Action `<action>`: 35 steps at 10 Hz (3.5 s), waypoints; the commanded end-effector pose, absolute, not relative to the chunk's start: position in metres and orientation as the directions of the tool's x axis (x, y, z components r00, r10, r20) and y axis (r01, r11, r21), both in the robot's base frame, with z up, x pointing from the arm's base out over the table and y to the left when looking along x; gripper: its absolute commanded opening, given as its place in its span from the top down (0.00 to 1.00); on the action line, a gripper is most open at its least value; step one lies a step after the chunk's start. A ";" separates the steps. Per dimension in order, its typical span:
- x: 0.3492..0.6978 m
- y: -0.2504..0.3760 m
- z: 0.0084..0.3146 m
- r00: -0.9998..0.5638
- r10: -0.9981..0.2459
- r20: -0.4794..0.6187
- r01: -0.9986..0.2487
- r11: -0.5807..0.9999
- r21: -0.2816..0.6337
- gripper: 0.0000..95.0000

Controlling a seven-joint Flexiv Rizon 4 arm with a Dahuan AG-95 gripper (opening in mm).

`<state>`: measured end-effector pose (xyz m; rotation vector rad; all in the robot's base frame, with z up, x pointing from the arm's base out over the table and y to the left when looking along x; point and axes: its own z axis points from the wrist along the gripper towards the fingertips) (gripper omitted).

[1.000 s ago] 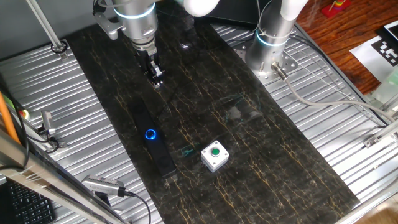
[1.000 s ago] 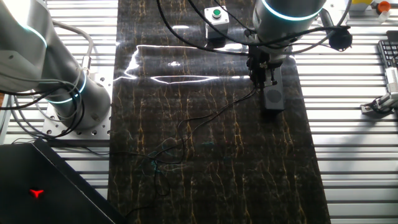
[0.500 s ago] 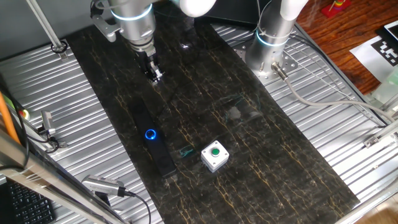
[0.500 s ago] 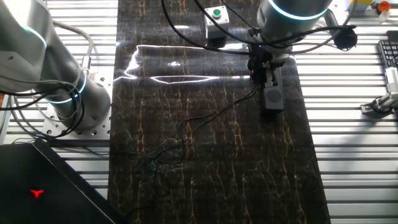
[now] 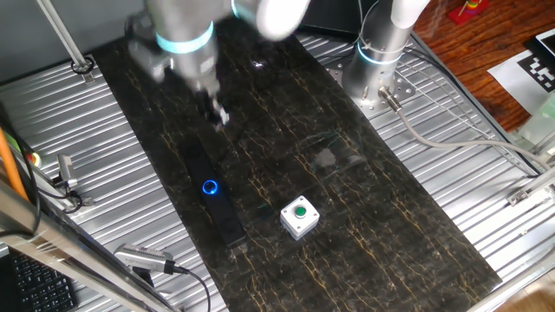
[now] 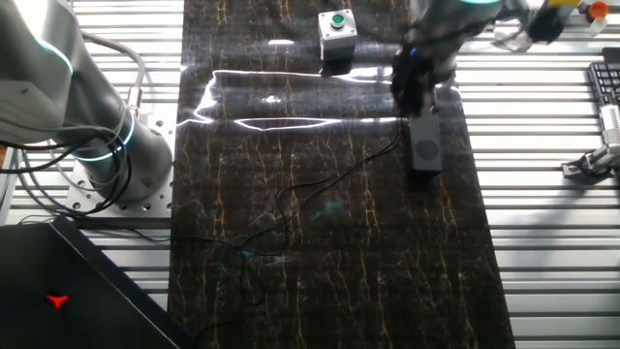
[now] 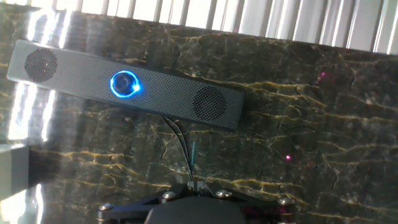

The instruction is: Turn the knob to increase the volume of the speaker

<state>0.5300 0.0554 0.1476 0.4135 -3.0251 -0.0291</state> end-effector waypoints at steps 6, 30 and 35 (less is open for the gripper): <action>0.583 0.090 0.132 -0.939 -0.316 0.137 -0.310 0.949 0.065 1.00; 0.586 0.104 0.111 -0.919 -0.379 0.109 -0.372 0.925 0.084 1.00; 0.593 0.121 0.103 -0.917 -0.381 0.115 -0.374 0.924 0.085 0.80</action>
